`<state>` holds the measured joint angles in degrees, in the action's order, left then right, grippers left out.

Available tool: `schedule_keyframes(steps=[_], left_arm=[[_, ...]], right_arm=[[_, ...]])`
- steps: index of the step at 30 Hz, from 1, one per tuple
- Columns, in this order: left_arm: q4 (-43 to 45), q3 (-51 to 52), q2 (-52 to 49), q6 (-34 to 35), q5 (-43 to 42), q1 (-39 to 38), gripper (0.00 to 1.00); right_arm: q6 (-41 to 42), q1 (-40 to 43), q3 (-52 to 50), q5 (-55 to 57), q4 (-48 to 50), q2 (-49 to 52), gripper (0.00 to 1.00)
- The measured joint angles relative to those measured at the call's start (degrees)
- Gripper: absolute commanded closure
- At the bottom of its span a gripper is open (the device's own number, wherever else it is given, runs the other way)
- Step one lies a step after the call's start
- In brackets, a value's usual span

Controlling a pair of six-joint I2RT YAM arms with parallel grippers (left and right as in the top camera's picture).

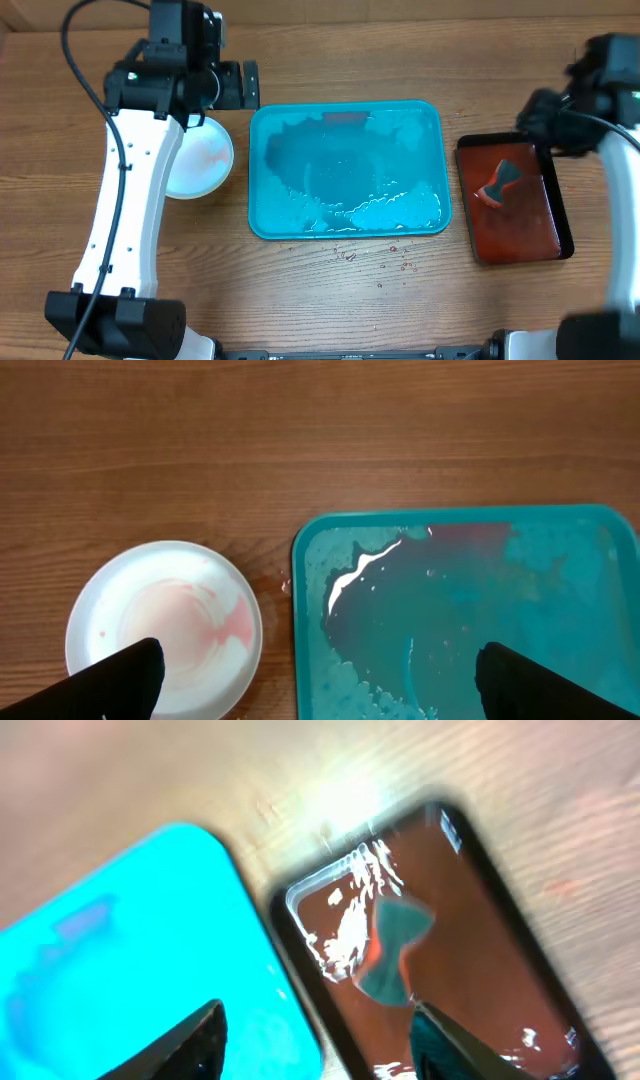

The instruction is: Clean dirty plates on tray and stack at the side

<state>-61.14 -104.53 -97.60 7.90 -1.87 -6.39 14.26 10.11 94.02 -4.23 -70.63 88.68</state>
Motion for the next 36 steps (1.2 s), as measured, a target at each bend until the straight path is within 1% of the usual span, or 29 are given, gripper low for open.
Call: schedule_keyframes(steps=[2, 3, 5, 6, 15, 19, 23, 30, 33, 36], left_arm=[[-0.5, 0.0, 0.0, 0.0, 0.0, 0.0, 0.00], [-0.6, 0.0, -0.1, 0.0, 0.0, 0.0, 0.00], [-0.6, 0.0, -0.1, 0.0, 0.0, 0.0, 0.00], [-0.6, 0.0, -0.1, 0.0, 0.0, 0.0, 0.00], [-0.6, 0.0, -0.1, 0.0, 0.0, 0.0, 0.00], [-0.6, 0.0, -0.1, 0.0, 0.0, 0.0, 0.00], [-0.6, 0.0, -0.1, 0.0, 0.0, 0.0, 0.00], [-0.6, 0.0, -0.1, 0.0, 0.0, 0.0, 0.00], [-0.6, 0.0, -0.1, 0.0, 0.0, 0.0, 0.00], [-0.6, 0.0, -0.1, 0.0, 0.0, 0.0, 0.00]], right_arm=[[-0.5, 0.0, 4.0, 0.0, -2.6, -5.2, 0.16], [-0.5, 0.0, 4.4, 0.0, -3.0, -6.1, 0.15], [-0.9, 0.0, 5.7, 0.0, -4.5, -9.5, 0.08], [-0.9, 0.0, 5.8, 0.0, -5.2, -11.0, 0.00], [-0.9, 0.0, 5.9, 0.0, -7.6, -23.8, 0.00], [-0.9, 0.0, 5.9, 0.0, -7.7, -27.4, 0.00], [-0.9, 0.0, 6.0, 0.0, -7.9, -28.0, 0.00], [-2.3, 0.0, 6.0, 0.8, -9.5, -26.1, 0.00], [-3.6, 0.0, 4.2, 2.4, -6.1, -26.9, 0.00], [-4.4, -0.3, -1.8, 3.5, 1.7, -30.4, 0.00]])
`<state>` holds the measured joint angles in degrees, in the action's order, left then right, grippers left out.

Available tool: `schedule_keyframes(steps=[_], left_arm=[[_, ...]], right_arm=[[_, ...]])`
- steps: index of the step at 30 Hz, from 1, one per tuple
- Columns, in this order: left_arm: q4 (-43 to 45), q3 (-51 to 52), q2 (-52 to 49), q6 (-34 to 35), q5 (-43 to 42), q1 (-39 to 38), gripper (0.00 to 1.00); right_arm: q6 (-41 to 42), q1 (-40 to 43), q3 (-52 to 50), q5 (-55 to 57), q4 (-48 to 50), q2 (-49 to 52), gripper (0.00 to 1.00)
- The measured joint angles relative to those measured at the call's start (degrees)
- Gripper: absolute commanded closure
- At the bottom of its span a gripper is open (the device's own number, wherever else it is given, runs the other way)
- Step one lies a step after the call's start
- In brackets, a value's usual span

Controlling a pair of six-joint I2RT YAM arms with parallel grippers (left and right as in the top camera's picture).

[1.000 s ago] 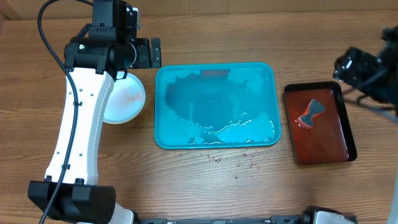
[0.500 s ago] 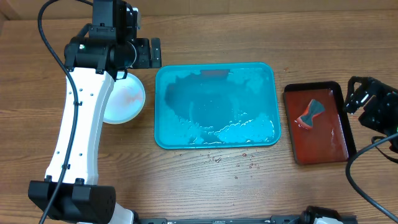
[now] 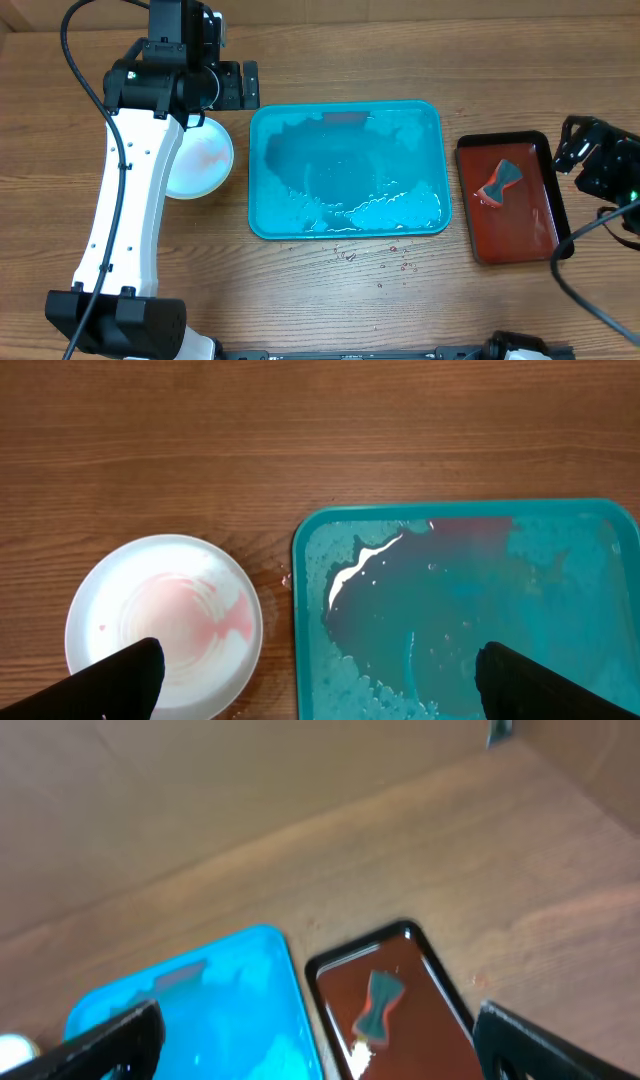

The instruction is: Clean dirty plates on tray and stack at the side

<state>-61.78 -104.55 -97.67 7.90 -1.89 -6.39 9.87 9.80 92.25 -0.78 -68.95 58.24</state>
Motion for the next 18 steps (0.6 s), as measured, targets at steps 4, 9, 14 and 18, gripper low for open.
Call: schedule_keyframes(steps=[4, 9, 14, 18], left_arm=[[0.0, 0.0, 0.0, 0.0, 0.0, 0.0, 0.00], [0.0, 0.0, 0.0, 0.0, 0.0, 0.0, 0.00], [0.0, 0.0, 0.0, 0.0, 0.0, 0.0, 0.00], [0.0, 0.0, 0.0, 0.0, 0.0, 0.0, 0.00]], right_arm=[[-0.6, -1.6, -14.2, 0.7, 15.0, -10.0, 0.00], [-0.9, -3.4, -37.3, 0.8, 33.4, -27.1, 0.00], [-0.9, -5.9, -59.1, 1.0, 48.5, -40.2, 0.00], [-0.9, -7.9, -72.5, 1.0, 58.1, -48.1, 0.00]])
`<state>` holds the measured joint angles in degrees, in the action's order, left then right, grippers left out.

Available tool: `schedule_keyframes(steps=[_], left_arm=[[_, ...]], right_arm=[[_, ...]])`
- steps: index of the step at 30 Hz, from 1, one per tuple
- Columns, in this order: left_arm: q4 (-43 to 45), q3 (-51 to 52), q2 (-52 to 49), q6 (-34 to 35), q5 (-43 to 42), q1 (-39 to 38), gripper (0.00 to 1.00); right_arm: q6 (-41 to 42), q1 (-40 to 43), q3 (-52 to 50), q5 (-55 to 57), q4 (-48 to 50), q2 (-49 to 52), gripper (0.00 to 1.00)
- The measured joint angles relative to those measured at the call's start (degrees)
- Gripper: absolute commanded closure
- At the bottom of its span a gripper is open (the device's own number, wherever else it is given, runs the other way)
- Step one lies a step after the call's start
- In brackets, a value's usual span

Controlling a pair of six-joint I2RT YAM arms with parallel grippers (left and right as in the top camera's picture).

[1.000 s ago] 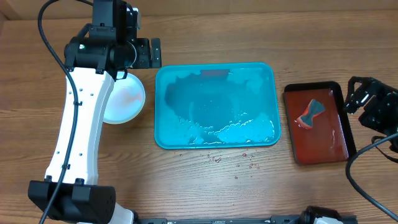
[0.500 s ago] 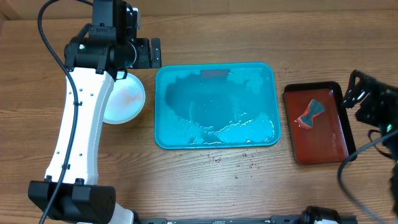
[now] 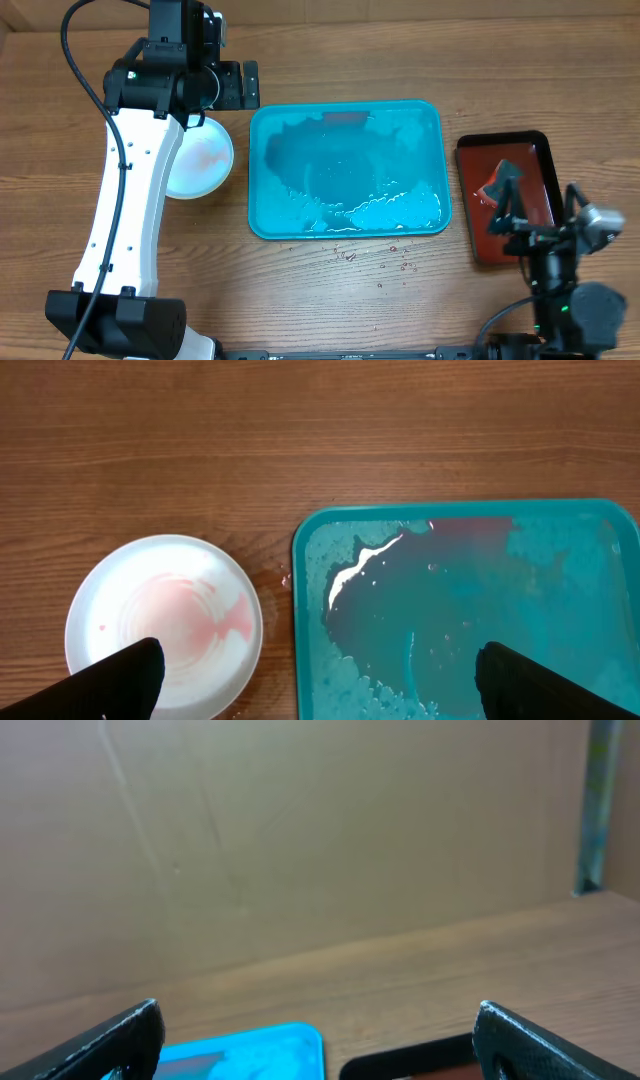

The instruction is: Clean dirty plates on tray and stack at the side

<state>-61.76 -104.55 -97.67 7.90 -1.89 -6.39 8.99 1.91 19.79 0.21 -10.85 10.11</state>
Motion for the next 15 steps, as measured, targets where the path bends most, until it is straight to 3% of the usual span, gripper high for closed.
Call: schedule_keyframes(steps=[6, 15], left_arm=[[0.0, 0.0, 0.0, 0.0, 0.0, 0.0, 0.00], [0.0, 0.0, 0.0, 0.0, 0.0, 0.0, 0.00]], right_arm=[[0.0, -0.9, -12.1, -1.0, 5.2, -8.6, 0.00], [0.0, -0.9, -18.0, -1.5, 5.8, -9.2, 0.00]])
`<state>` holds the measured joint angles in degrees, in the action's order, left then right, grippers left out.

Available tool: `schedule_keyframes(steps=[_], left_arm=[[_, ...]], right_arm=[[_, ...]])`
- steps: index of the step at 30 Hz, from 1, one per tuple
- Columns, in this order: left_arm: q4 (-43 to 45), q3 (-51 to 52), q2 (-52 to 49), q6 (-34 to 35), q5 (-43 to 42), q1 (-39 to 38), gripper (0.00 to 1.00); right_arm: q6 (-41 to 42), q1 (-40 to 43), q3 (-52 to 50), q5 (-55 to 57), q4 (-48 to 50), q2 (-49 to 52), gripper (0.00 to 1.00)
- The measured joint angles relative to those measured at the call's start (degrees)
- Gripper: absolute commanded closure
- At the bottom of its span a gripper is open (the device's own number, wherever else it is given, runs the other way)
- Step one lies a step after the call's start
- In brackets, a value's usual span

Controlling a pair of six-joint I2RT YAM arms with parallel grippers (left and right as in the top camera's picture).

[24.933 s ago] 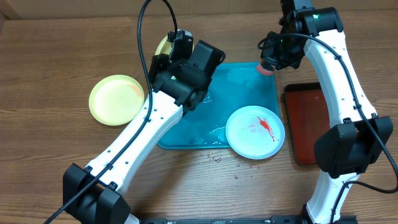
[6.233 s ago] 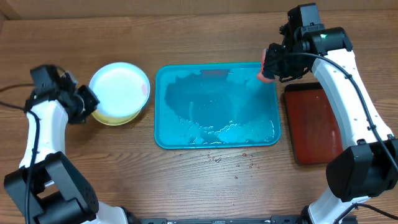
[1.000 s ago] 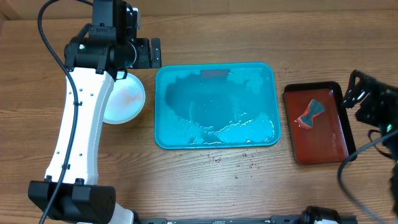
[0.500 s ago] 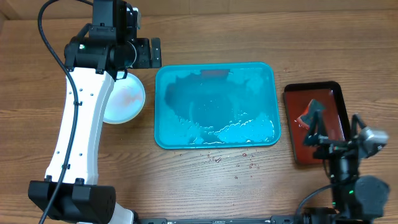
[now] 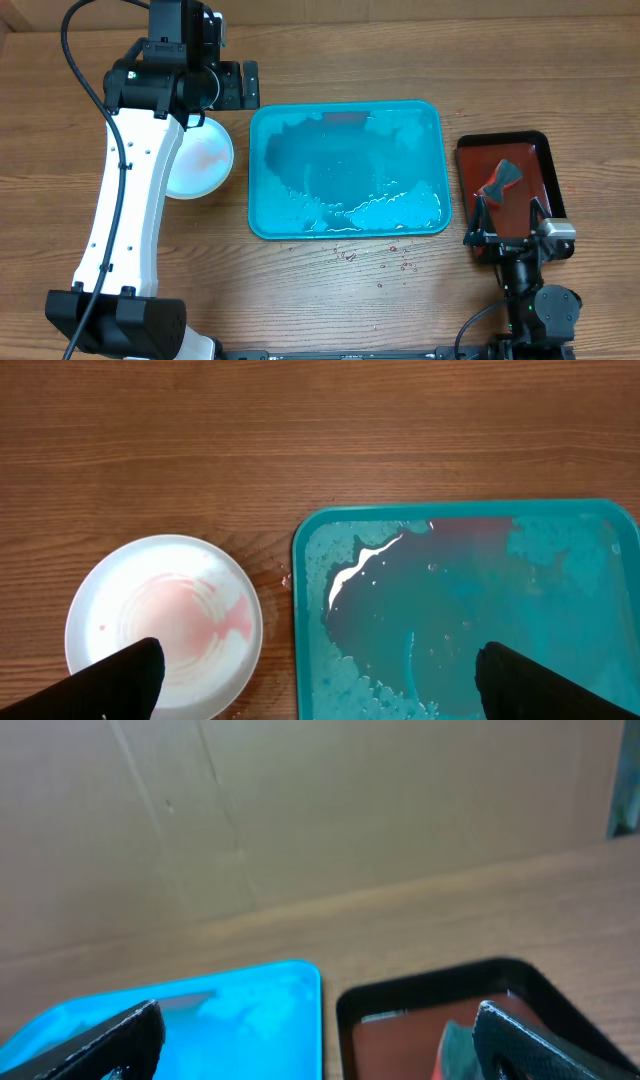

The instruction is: Clean dirty plates on tray and stack at the side

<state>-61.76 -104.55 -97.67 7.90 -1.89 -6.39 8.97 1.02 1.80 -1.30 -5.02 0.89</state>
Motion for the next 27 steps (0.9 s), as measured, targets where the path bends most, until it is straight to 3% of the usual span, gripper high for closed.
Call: schedule_keyframes(steps=[27], left_arm=[[0.0, 0.0, 0.0, 0.0, 0.0, 0.0, 0.00]], right_arm=[[0.0, 0.0, -0.7, -0.3, 0.0, 0.0, 0.00]])
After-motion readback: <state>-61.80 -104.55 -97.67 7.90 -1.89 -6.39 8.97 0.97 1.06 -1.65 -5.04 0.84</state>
